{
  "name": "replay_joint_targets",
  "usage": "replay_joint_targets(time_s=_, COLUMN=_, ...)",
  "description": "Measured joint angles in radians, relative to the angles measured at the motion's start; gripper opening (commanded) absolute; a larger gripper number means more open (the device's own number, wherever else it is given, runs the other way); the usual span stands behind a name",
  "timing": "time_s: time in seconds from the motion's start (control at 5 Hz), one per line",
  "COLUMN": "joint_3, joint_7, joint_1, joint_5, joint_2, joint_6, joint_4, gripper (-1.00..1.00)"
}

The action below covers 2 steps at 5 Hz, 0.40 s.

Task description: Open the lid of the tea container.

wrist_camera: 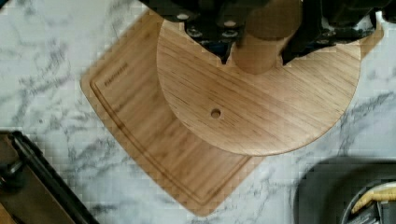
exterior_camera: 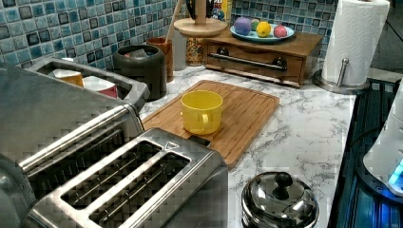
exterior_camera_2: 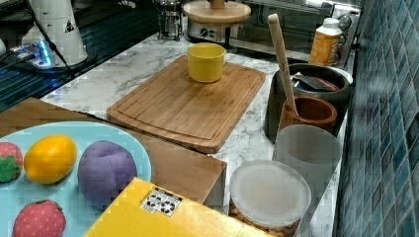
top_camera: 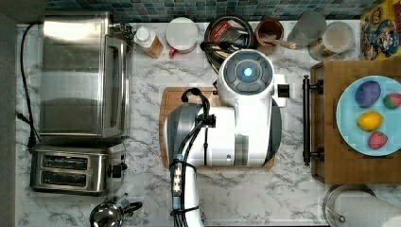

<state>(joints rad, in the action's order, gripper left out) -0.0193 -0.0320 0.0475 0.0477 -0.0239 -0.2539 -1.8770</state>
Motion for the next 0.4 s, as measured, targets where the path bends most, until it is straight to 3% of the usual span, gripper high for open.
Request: replay_joint_targets(time_s=0.4, joint_3=-0.002, joint_7=-0.004, joint_1=0.001, joint_5=-0.012, joint_2=0.0, joint_6=-0.015, joint_4=0.038, gripper=-1.0)
